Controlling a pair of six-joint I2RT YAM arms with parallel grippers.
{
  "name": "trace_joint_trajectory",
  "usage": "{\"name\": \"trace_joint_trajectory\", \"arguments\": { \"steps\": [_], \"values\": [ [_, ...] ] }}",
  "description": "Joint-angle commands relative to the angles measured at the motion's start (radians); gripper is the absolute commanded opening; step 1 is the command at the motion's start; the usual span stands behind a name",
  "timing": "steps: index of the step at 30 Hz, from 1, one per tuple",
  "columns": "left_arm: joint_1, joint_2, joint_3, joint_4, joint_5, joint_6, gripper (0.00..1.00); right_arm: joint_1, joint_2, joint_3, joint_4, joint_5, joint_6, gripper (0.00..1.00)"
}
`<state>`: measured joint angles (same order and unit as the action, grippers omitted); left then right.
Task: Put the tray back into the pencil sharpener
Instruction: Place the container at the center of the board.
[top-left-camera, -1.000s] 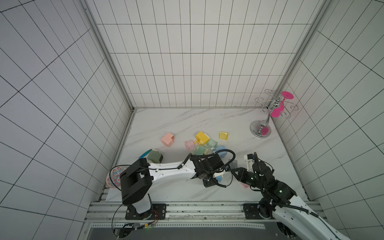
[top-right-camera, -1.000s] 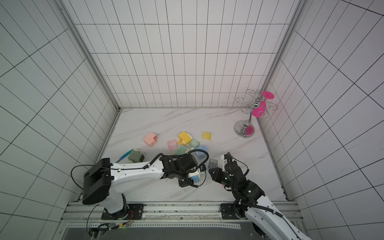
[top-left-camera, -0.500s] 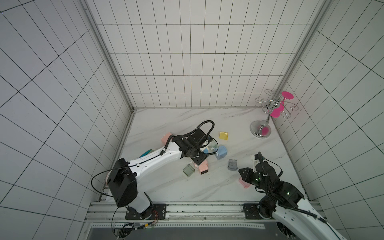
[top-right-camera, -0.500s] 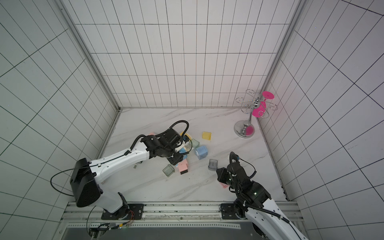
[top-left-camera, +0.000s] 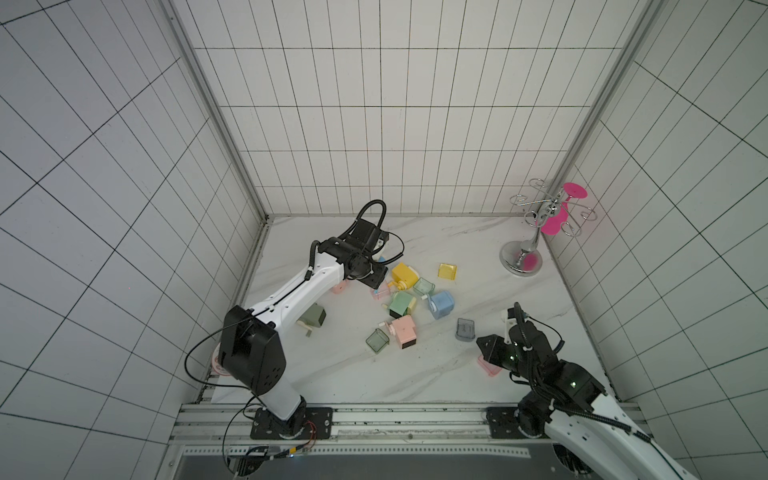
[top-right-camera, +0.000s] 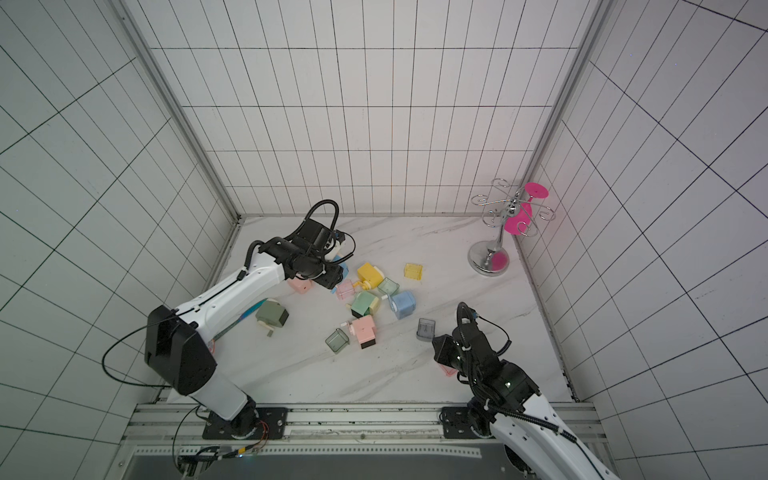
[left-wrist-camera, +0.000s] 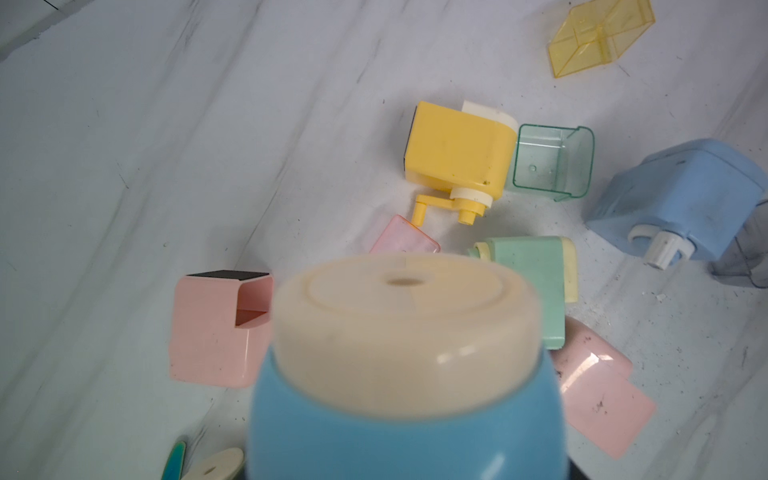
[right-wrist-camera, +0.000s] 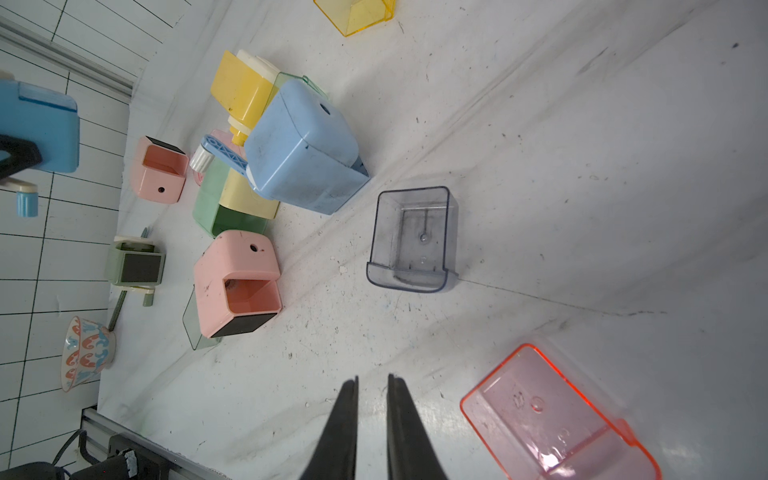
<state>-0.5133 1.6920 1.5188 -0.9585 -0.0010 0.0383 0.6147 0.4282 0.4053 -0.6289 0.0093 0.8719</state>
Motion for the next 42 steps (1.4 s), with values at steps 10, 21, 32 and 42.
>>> {"name": "trace_joint_trajectory", "arguments": {
  "steps": [10,21,32,42],
  "values": [
    [0.062,0.359,0.344,-0.041,-0.079,0.03,0.0,-0.008,0.005,0.039,0.024,0.012,-0.008,0.18],
    [0.103,0.549,0.477,-0.07,-0.07,0.02,0.0,-0.01,0.023,0.027,0.043,0.006,-0.008,0.18],
    [0.137,0.597,0.517,-0.022,-0.048,-0.191,0.0,-0.009,0.05,0.023,0.063,-0.002,-0.007,0.18],
    [0.137,0.617,0.484,-0.028,-0.058,-0.284,0.0,-0.01,0.052,0.017,0.064,-0.006,-0.007,0.18]
  ]
}}
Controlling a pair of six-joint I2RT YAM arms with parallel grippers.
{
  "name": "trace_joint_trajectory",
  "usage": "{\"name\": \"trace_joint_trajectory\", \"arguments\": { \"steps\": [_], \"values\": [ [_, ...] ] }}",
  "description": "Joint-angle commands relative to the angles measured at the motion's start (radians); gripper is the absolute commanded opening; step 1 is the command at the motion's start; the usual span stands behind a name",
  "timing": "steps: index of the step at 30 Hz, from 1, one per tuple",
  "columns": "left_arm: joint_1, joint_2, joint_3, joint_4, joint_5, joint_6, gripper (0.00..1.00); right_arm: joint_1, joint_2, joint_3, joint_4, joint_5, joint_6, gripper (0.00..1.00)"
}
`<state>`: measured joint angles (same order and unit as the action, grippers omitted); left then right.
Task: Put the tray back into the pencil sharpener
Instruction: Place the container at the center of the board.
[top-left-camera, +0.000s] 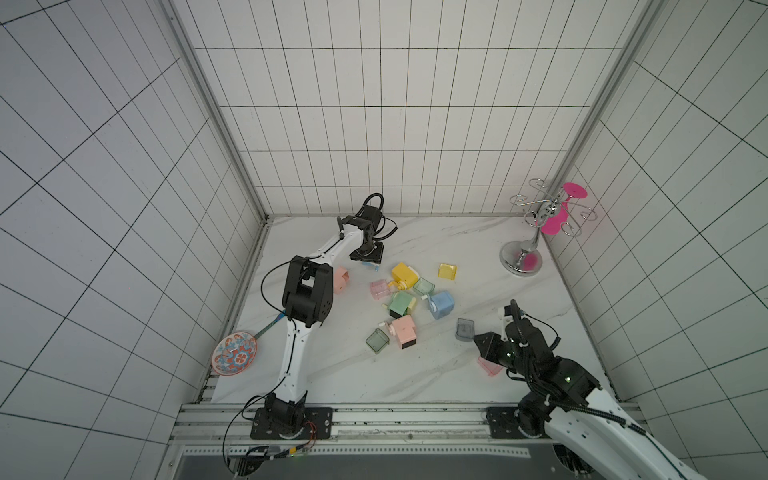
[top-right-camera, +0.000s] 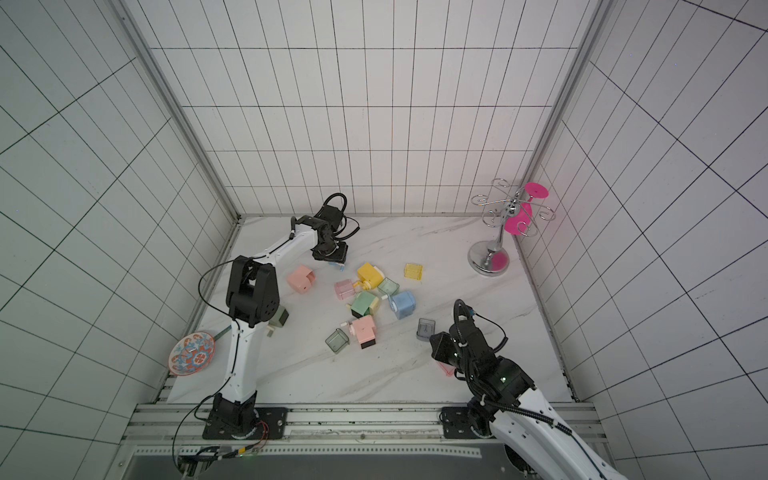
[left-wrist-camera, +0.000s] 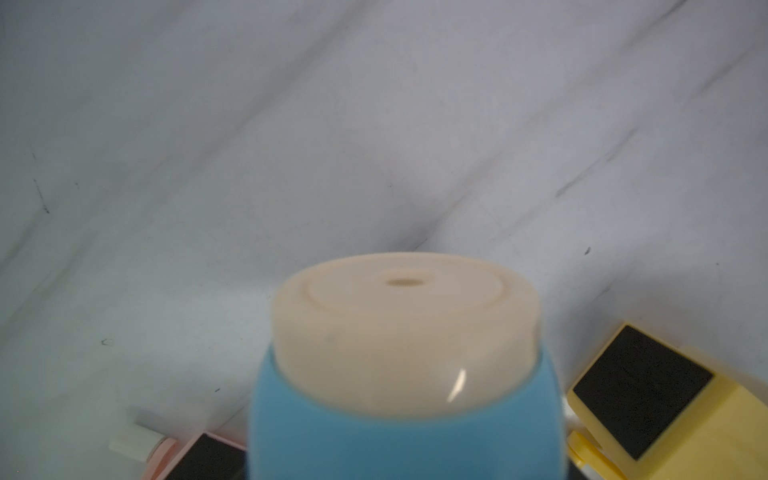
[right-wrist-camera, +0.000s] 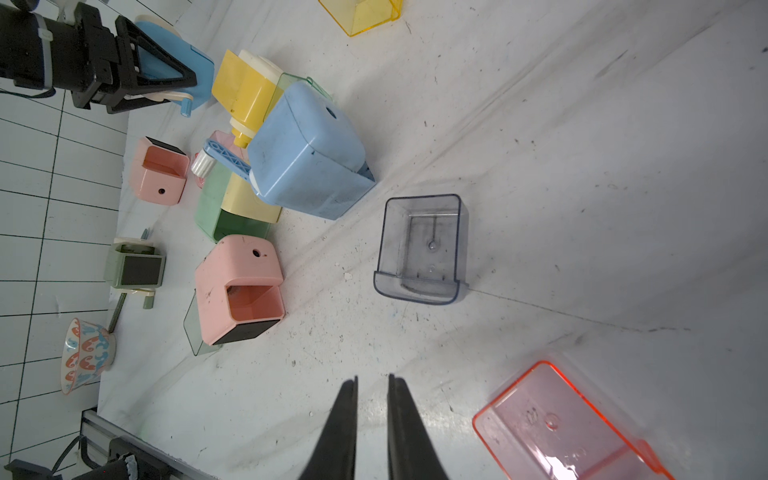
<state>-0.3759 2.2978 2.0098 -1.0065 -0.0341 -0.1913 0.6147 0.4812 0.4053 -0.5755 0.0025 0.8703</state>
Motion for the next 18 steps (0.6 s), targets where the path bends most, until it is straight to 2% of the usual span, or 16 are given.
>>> {"name": "trace_joint_trajectory", "arguments": {
  "steps": [1,10,16,18],
  "values": [
    [0.0,0.011,-0.013,0.023,-0.038,-0.057,0.0,-0.009,-0.001,0.016,0.012,0.0,-0.006,0.18],
    [0.0,0.038,-0.02,0.021,-0.1,-0.059,0.03,-0.01,-0.003,0.013,0.014,-0.002,-0.007,0.18],
    [0.0,0.055,-0.026,0.027,-0.098,-0.057,0.19,-0.01,0.0,0.015,0.015,-0.003,-0.006,0.18],
    [0.0,0.057,-0.031,0.032,-0.095,-0.058,0.28,-0.01,-0.001,0.017,0.016,-0.002,-0.006,0.18]
  ]
}}
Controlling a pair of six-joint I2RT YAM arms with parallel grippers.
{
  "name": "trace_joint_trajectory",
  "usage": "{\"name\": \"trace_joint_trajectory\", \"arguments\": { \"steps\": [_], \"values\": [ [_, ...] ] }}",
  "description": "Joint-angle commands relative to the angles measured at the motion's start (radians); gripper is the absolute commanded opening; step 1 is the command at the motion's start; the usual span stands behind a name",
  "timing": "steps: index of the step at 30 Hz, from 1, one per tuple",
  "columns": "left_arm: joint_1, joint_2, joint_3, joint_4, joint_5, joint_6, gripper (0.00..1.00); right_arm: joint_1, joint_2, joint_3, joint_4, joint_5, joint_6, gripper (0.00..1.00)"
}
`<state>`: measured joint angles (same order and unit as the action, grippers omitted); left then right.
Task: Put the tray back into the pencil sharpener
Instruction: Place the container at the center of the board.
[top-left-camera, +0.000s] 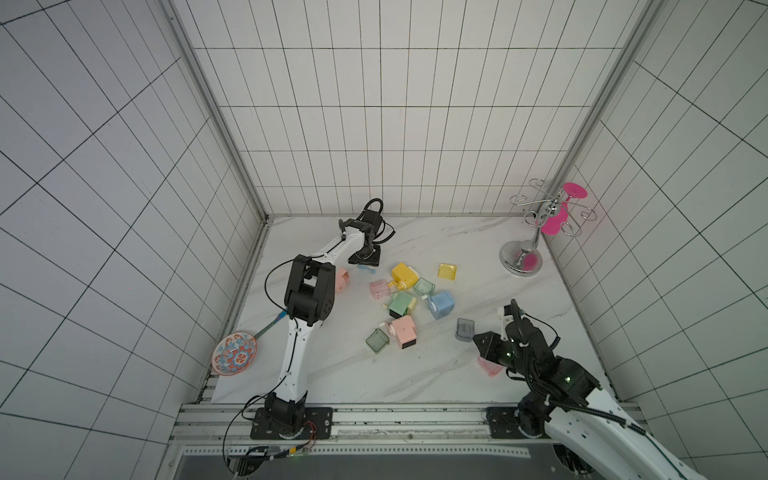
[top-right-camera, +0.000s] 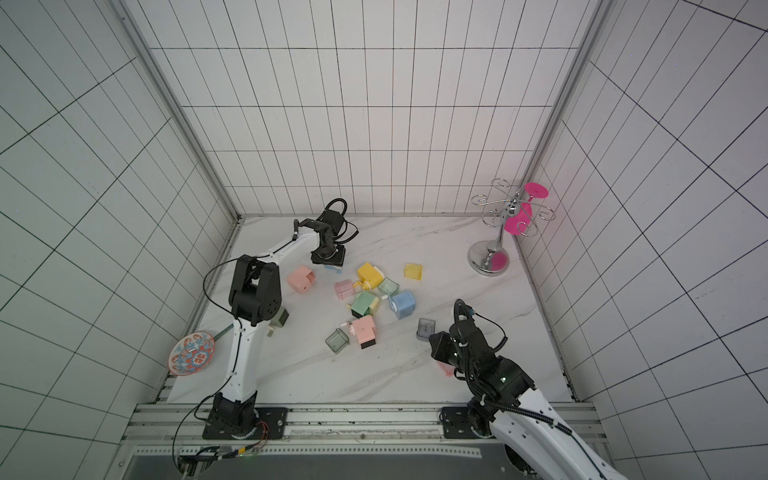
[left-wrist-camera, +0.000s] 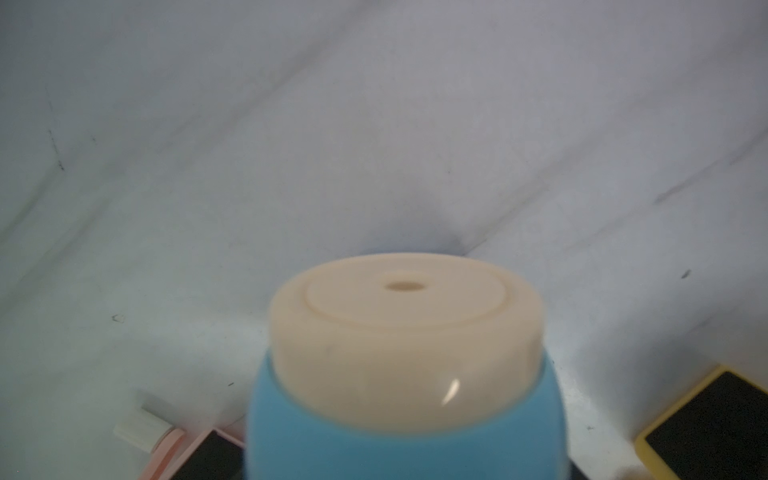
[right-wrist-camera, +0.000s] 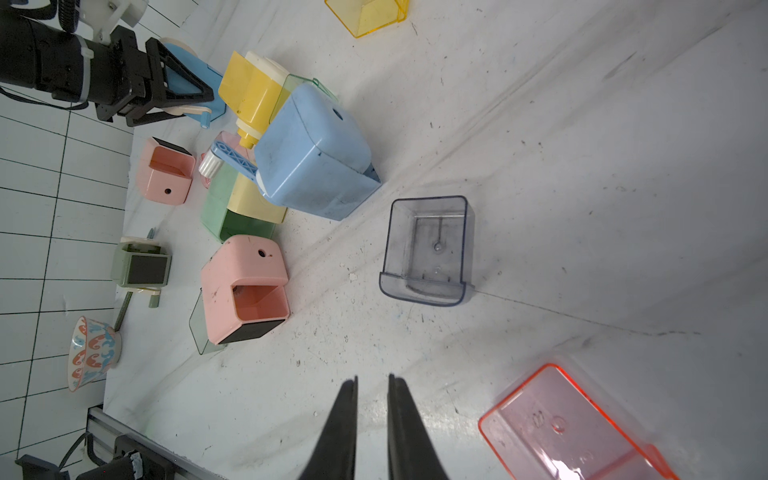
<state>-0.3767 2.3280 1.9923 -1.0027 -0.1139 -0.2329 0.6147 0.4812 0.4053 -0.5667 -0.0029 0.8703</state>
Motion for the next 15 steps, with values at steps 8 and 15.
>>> {"name": "trace_joint_trajectory", "arguments": {
  "steps": [8,15],
  "values": [
    [0.0,0.012,-0.033,0.049,-0.01,-0.016,0.67,-0.009,-0.003,0.017,0.006,0.003,-0.007,0.18],
    [-0.001,-0.008,-0.043,0.061,-0.01,-0.011,0.8,-0.009,-0.005,0.018,0.004,0.0,-0.006,0.18]
  ]
}}
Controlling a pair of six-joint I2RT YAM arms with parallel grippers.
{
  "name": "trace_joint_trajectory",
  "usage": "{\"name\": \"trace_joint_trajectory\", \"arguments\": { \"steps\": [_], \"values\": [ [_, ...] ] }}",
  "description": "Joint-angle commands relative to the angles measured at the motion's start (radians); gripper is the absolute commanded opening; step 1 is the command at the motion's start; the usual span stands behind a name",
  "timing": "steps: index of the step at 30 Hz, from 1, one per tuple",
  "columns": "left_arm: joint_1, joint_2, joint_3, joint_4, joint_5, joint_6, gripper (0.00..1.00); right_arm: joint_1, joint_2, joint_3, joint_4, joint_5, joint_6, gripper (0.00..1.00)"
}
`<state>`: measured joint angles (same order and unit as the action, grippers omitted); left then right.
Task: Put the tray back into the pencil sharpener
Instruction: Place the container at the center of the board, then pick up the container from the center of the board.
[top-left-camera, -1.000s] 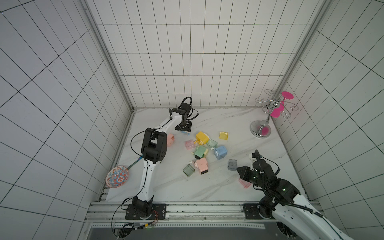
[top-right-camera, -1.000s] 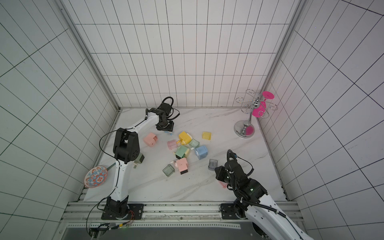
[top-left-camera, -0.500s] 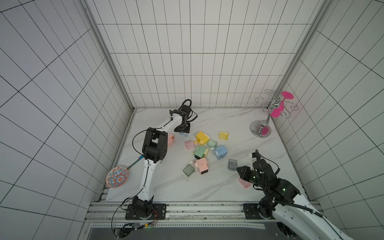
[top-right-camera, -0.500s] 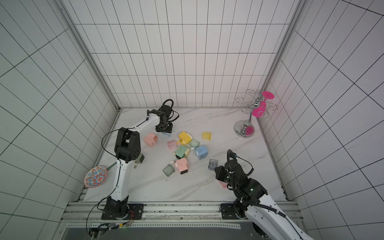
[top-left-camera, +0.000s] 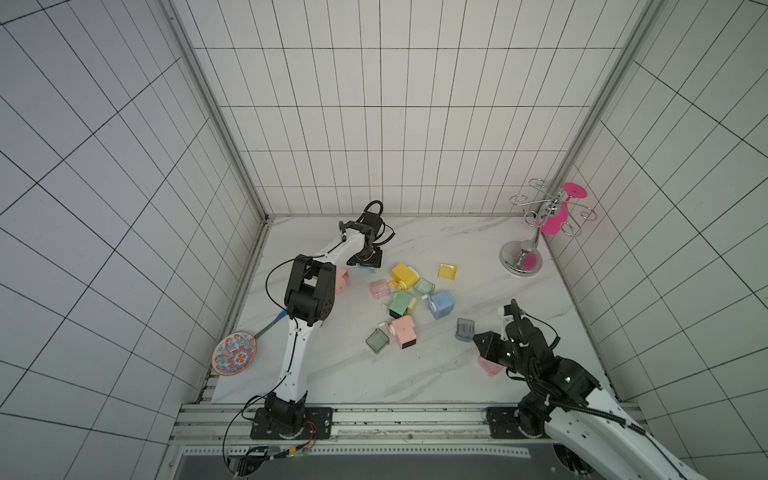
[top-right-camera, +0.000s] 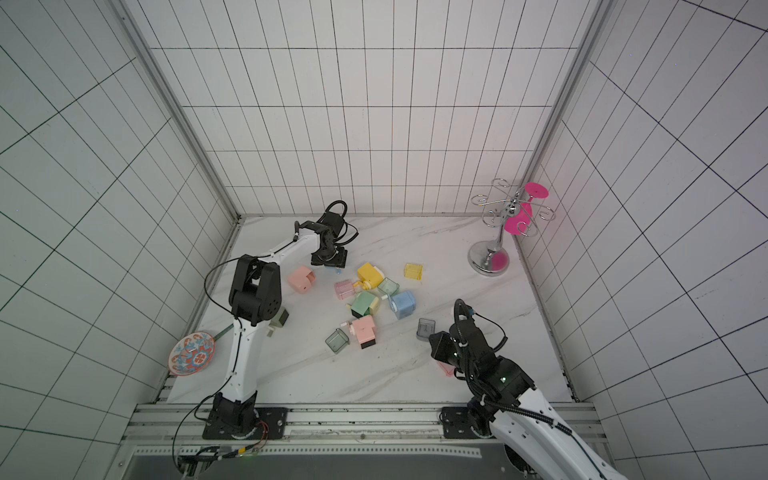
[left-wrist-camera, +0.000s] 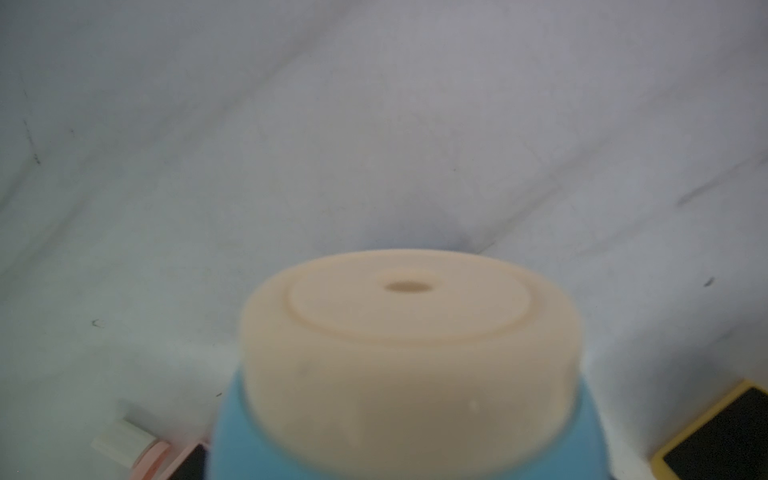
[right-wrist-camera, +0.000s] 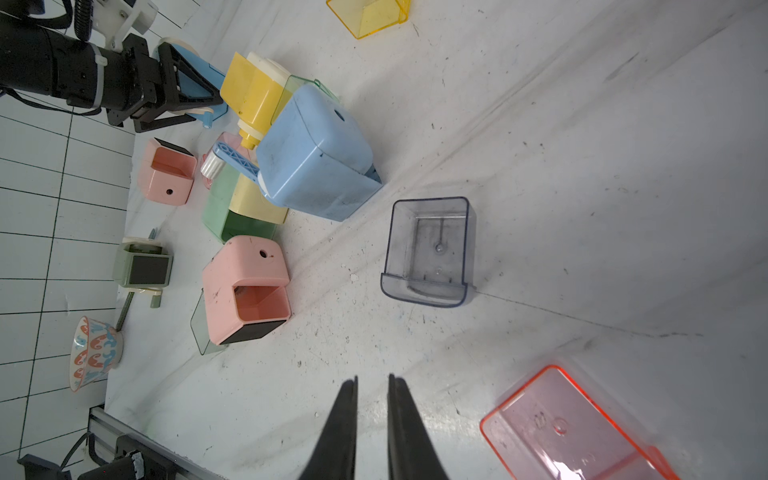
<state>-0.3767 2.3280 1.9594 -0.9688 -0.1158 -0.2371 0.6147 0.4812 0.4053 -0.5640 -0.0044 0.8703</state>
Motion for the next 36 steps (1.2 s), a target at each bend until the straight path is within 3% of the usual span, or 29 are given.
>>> {"name": "trace_joint_trajectory", "arguments": {
  "steps": [1,9,14,20,29,36],
  "values": [
    [-0.001,-0.014,-0.012,0.028,-0.016,-0.007,0.81,-0.009,-0.006,0.018,0.003,0.001,-0.007,0.18],
    [-0.005,-0.127,-0.075,0.087,-0.001,0.008,0.85,-0.01,-0.009,0.018,-0.009,0.004,-0.006,0.18],
    [-0.044,-0.311,-0.167,0.167,-0.095,0.018,0.87,-0.009,-0.013,0.025,-0.027,0.012,-0.035,0.18],
    [-0.053,-0.506,-0.258,0.252,-0.091,0.039,0.87,-0.012,-0.006,0.035,-0.036,0.017,-0.045,0.18],
    [-0.033,-0.92,-0.715,0.633,0.004,0.145,0.91,-0.012,0.04,0.062,-0.031,-0.036,-0.116,0.2],
    [0.074,-1.068,-0.873,0.659,0.091,0.116,0.97,0.027,0.177,0.096,0.045,-0.113,-0.173,0.29]
  ]
}}
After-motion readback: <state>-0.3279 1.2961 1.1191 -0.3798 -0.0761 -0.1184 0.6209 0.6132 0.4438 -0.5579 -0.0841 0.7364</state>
